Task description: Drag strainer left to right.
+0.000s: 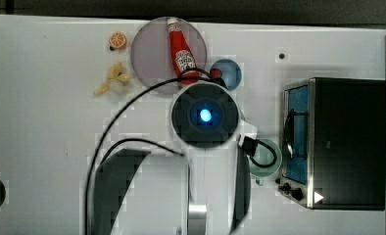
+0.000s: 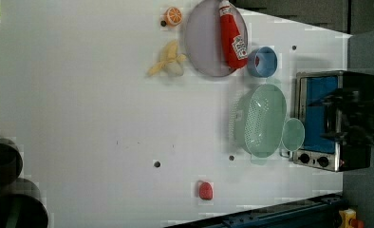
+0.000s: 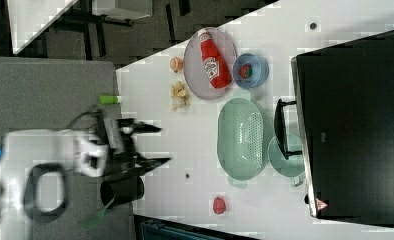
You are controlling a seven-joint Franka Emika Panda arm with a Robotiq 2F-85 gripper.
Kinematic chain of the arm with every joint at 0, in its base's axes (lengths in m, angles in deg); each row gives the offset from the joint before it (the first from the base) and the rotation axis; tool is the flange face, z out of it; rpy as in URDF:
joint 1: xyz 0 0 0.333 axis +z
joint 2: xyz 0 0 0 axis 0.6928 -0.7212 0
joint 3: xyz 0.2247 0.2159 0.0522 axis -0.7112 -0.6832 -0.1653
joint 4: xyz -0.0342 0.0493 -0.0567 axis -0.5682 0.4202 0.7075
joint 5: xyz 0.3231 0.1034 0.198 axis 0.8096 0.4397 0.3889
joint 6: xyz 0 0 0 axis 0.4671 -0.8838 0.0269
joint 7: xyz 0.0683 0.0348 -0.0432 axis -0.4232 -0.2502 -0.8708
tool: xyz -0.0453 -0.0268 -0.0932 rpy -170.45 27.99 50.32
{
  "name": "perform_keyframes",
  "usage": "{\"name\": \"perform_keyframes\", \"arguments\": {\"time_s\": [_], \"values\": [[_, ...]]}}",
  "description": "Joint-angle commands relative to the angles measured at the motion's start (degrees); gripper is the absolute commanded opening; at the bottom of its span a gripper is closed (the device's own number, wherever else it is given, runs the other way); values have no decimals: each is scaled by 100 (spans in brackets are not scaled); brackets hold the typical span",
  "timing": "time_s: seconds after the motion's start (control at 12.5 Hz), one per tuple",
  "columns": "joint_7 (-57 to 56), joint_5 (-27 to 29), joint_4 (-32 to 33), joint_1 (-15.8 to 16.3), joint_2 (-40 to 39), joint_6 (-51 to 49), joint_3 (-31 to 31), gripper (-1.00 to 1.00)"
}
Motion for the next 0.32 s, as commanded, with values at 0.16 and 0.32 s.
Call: {"name": "perform_keyframes", "arguments": {"time_s": [0.16,0.32], "values": [[-1348,20,-338,-59,592,-949,392,100],[-1633,-4,-507,-57,773,-1382,373,100]]}}
